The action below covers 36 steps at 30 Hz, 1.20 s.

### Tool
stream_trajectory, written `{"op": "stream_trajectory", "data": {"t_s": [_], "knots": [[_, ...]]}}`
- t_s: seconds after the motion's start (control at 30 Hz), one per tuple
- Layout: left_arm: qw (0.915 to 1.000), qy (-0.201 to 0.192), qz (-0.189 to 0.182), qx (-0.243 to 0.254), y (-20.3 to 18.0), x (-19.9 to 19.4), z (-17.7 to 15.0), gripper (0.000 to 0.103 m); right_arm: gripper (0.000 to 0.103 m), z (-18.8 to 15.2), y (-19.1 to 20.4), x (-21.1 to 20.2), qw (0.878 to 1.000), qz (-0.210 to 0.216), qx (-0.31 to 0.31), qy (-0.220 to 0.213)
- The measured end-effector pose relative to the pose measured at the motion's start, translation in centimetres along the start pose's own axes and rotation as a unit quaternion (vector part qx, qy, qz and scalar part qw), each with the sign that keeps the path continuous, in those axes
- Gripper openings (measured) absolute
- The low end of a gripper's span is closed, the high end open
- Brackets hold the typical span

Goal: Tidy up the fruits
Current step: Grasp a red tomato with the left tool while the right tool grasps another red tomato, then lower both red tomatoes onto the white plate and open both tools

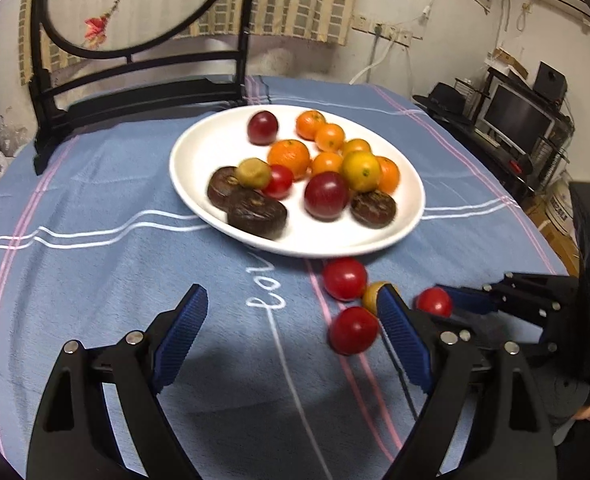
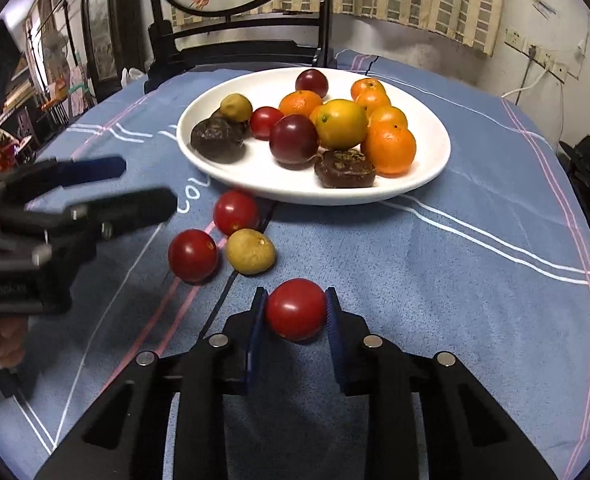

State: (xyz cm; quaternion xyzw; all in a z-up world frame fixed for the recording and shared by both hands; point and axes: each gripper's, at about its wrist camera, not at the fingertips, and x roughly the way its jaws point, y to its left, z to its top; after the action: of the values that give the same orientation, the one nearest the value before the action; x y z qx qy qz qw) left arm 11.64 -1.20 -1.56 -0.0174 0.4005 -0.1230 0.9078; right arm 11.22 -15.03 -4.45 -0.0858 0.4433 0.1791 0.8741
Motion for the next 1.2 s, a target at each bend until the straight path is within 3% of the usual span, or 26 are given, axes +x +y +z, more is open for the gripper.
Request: {"op": "stream_trajectory", "data": {"t_s": [0.4, 0.47, 0.53, 0.77, 0.9, 1.2], "knots": [[0.9981, 0.014, -0.023, 0.055, -3.2, 0.5, -1.1, 0.084, 0.029, 0.8, -2.5, -1.4, 0.998, -0.002, 0.052, -0.028], [0.9973, 0.016, -0.027, 0.066, -3.7, 0.7, -1.3, 0.080, 0.029, 0.8, -2.6, -1.6, 0.998, -0.002, 0.055, -0.032], [0.9965, 0.022, -0.027, 0.076, -4.0, 1.1, -1.5, 0.067, 0.029, 0.8, -2.6, -1.7, 0.998, -0.002, 0.055, -0.034], [0.9953, 0.040, -0.022, 0.085, -4.3, 2.7, -2.0, 0.050, 0.029, 0.8, -2.2, -1.9, 0.998, 0.007, 0.049, -0.038], [0.9948, 0.047, -0.029, 0.086, -4.2, 3.2, -1.9, 0.031, 0.029, 0.8, -2.1, -2.1, 0.998, 0.012, 0.046, -0.041], [0.9953, 0.022, -0.031, 0.089, -4.2, 1.5, -1.5, 0.030, 0.029, 0.9, -2.4, -2.4, 0.997, 0.017, 0.052, -0.052]]}}
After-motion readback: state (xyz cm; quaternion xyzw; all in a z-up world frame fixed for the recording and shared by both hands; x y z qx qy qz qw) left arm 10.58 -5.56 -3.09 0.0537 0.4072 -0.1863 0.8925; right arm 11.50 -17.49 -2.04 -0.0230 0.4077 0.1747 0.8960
